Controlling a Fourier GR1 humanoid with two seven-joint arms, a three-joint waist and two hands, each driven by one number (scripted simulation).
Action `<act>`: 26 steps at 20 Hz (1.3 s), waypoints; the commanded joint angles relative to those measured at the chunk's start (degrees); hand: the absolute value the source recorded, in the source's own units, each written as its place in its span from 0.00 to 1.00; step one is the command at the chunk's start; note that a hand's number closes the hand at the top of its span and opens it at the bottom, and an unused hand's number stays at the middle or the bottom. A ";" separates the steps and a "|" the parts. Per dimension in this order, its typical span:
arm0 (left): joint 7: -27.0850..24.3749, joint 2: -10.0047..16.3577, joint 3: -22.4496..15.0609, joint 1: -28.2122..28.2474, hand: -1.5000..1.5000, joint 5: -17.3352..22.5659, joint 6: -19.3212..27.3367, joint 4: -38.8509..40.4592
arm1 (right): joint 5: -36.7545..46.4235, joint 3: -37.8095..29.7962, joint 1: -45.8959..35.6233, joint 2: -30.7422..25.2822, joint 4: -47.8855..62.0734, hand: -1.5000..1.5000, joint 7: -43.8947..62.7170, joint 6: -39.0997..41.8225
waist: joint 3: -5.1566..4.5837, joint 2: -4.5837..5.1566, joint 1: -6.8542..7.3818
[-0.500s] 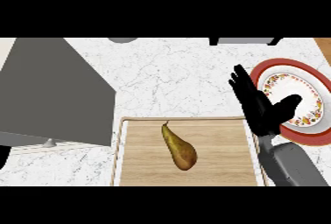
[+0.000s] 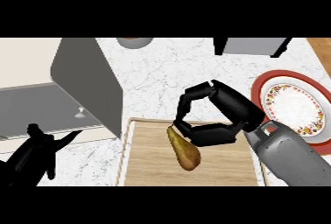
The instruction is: Pick the pear from the tray and place it in the plate
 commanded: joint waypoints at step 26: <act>0.83 -9.49 -6.31 -1.63 0.50 -21.06 19.35 8.67 | 31.69 19.35 -14.80 -2.82 11.15 0.00 -16.31 17.25 | -0.39 2.71 -3.39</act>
